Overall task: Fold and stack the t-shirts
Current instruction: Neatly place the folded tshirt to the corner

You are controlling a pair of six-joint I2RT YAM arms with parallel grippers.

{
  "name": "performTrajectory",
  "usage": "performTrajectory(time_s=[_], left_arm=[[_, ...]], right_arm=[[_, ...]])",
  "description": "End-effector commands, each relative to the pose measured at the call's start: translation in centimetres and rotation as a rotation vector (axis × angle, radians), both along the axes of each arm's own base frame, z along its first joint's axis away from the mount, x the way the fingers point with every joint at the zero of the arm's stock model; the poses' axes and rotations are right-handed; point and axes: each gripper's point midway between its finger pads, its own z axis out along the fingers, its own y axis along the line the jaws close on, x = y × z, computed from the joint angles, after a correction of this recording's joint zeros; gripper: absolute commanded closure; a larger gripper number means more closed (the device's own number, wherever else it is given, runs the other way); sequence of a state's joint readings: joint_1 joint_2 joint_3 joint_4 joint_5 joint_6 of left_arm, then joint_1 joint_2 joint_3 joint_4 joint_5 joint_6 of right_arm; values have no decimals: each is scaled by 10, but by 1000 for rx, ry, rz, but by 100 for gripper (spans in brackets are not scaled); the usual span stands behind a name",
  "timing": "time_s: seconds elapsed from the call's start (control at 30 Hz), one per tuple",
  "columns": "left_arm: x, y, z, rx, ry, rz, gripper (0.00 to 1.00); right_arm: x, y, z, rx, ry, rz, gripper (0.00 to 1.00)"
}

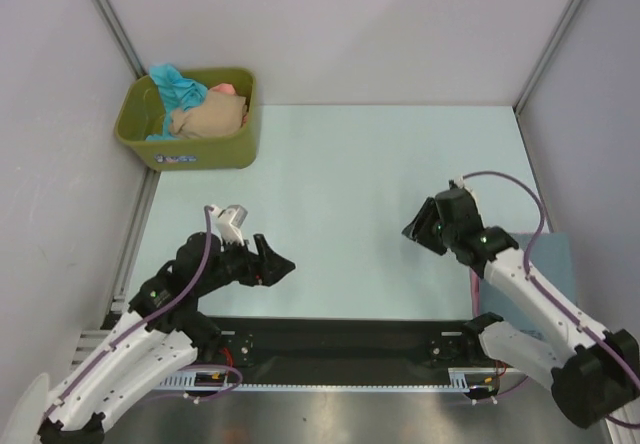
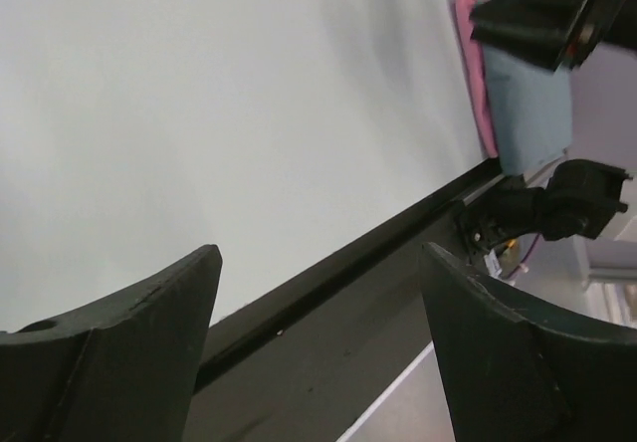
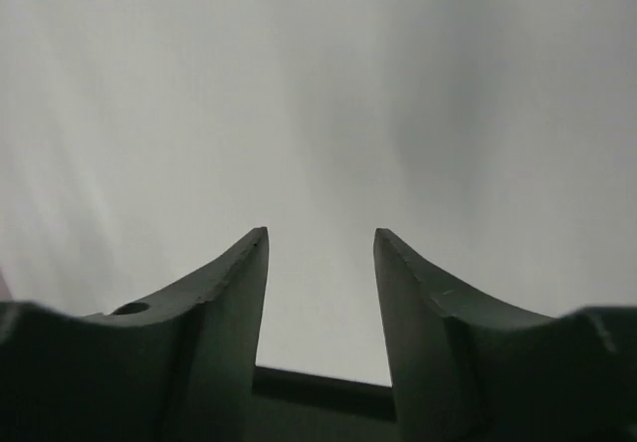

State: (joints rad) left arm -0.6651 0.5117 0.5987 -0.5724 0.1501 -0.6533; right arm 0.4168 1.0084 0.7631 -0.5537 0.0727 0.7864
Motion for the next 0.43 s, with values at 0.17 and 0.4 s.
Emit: performTrajectory(time_s=[0.17, 0.4], left_arm=[[-8, 2, -16, -351, 83, 174, 14], [-16, -5, -19, -580, 106, 159, 14]], right_arm=[[-58, 38, 8, 373, -141, 149, 41], [-96, 49, 3, 660, -209, 210, 11]])
